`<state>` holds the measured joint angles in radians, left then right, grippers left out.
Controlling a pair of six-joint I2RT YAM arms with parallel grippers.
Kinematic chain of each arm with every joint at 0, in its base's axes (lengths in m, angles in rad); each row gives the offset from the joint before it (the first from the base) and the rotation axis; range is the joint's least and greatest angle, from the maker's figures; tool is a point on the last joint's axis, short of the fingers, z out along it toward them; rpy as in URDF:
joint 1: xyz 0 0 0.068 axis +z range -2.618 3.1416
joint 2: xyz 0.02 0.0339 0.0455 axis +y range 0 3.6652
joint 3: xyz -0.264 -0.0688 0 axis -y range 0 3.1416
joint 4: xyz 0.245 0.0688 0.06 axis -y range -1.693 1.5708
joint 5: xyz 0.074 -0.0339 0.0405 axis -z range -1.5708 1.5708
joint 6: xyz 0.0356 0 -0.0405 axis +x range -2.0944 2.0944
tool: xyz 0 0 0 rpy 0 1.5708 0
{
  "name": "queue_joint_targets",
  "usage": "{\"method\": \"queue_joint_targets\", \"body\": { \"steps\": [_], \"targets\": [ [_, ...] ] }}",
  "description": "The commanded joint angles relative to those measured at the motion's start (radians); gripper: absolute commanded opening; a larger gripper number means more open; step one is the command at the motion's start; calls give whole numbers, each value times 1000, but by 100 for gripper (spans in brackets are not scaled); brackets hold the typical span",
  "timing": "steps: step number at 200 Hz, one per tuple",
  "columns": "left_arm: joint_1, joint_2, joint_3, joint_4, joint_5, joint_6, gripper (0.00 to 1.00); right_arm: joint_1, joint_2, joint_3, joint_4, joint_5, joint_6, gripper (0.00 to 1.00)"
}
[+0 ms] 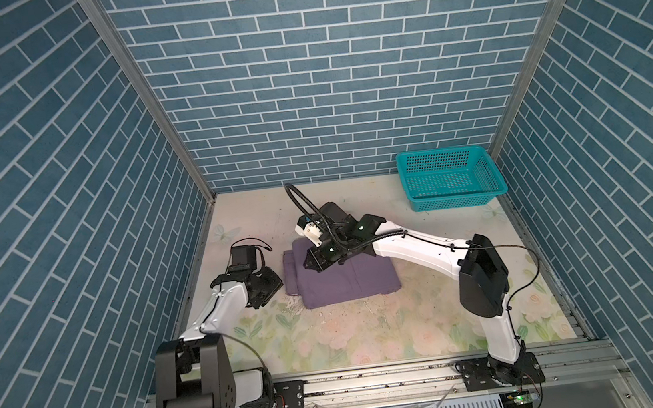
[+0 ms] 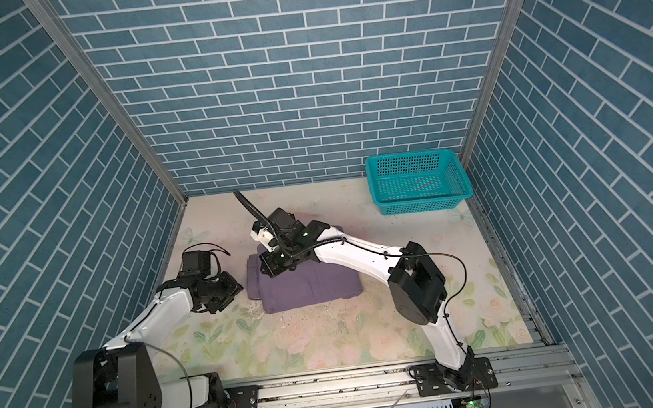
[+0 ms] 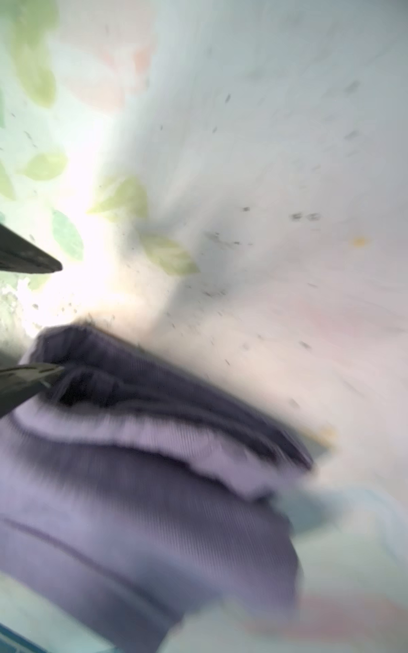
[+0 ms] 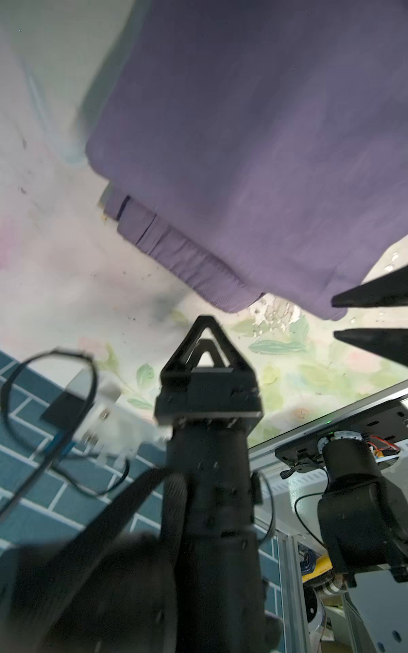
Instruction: Fold and stack the trousers
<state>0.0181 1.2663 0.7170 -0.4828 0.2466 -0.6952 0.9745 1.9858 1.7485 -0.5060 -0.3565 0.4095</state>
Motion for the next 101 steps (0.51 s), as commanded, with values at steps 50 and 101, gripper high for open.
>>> {"method": "queue_joint_targets", "body": {
  "steps": [50, 101],
  "targets": [
    [-132, -65, 47, -4, -23, 13, 55, -207, -231, -372, 63, 59, 29, 12],
    [-189, 104, 72, 108, -4, 1, 51, -227, -273, -435, 67, 76, 41, 12]
  ]
}}
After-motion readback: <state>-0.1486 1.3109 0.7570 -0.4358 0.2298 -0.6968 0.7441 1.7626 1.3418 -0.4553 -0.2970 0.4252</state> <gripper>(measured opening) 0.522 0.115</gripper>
